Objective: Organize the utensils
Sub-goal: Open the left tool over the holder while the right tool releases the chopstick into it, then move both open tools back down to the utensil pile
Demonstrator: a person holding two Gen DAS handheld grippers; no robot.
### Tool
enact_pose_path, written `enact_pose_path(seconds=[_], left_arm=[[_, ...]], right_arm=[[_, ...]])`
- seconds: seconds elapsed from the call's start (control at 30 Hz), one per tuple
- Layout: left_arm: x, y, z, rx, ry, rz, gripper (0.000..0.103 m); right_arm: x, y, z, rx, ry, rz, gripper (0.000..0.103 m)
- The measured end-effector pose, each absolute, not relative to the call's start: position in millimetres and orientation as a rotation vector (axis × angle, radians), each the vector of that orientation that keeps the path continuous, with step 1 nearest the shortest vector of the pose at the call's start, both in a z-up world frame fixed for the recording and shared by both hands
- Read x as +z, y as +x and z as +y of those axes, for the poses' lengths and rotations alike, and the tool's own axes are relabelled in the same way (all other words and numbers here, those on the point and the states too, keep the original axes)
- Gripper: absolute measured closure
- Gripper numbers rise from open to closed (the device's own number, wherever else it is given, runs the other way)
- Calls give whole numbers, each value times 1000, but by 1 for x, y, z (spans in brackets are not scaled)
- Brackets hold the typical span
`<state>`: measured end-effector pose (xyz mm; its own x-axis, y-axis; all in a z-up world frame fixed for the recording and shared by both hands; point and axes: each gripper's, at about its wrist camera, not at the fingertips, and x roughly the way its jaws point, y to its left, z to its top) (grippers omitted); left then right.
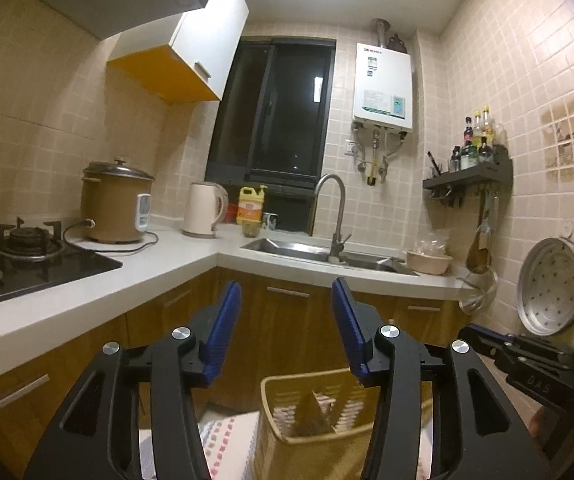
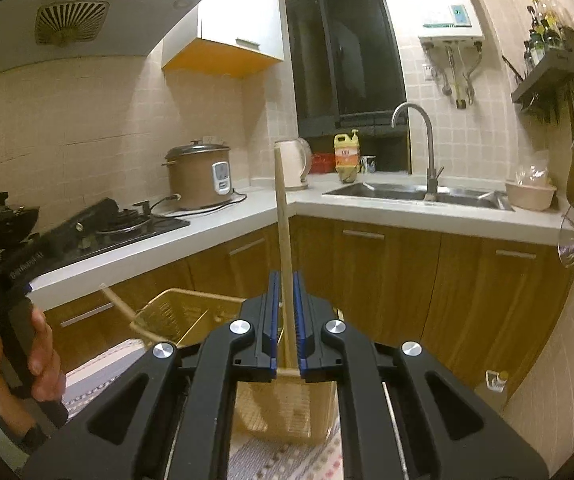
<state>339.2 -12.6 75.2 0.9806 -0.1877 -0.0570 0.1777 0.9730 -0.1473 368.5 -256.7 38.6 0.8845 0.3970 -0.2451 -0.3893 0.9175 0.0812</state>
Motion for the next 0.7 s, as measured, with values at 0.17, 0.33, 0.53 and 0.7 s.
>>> enact_pose_path(seconds=[0.17,0.33,0.53,0.7], left_arm=[[90,306,-6,-206,-148,75,47],[97,276,1,-214,-148,77,46],[101,253,13,-209,-147,107,44],[84,257,20,-239,-180,331,44]], right_arm=[[47,341,-264,418,15,296,74],[56,308,-277,408,28,295,71],[58,292,-284,404,51,346,71],[46,283,-263,436,-16,509,43]])
